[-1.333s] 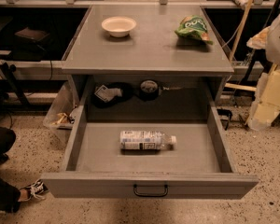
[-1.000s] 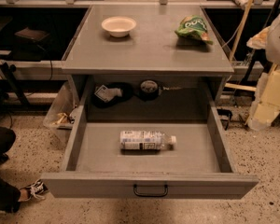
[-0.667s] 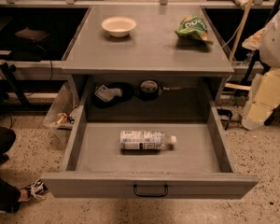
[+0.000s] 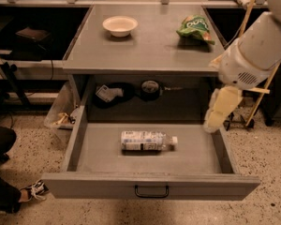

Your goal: Pick blue plastic bottle from top drawer and place on counter

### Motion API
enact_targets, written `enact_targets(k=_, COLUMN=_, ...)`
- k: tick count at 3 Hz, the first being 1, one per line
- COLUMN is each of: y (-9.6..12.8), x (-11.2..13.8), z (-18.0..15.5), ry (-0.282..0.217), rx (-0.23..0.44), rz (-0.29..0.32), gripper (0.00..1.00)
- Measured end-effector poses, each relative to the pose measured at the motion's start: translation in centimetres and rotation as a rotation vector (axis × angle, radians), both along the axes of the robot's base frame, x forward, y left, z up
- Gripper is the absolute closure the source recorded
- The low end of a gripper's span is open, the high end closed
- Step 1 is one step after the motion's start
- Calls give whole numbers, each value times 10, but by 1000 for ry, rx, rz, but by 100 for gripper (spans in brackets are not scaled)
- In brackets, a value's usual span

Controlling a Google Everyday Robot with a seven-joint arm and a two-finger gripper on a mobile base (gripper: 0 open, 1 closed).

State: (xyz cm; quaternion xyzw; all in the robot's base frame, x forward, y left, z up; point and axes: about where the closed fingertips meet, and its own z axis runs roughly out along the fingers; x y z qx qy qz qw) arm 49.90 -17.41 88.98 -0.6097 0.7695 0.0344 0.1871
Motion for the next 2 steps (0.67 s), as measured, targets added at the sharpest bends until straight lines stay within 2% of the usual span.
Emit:
enact_targets(k=1, y=18, x=5, z=-51, ry=47, rx=58, rz=0, gripper=0)
enact_targets(k=2, y=40, x=-1, z=-105, ry=88, rx=88, rz=-1, gripper=0)
